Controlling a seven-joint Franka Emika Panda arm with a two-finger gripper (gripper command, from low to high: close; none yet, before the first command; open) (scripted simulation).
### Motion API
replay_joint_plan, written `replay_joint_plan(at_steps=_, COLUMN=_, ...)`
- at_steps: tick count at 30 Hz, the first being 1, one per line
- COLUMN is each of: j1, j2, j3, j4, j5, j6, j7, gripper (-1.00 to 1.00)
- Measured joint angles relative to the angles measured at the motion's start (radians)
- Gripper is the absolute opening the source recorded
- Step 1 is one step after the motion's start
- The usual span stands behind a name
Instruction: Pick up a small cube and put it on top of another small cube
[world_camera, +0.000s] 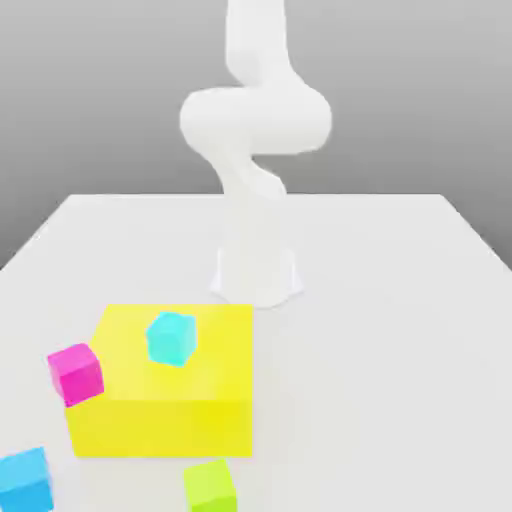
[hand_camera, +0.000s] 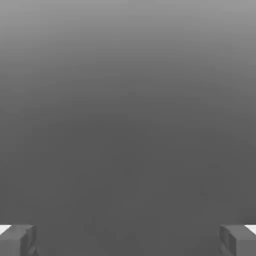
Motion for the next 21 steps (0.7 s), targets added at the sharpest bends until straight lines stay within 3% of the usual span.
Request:
replay_joint_plan(at_steps=10, j1=0.074, j2=0.369, j3=-0.101, j4=-0.039, j5=0.078, j6=0.129, j7=-0.203, gripper=0.00)
replay_joint_plan(at_steps=21, j1=0.080, j2=0.766, j3=-0.138, j4=-0.082, j5=0.141, j6=0.273, j7=-0.406, gripper=0.00)
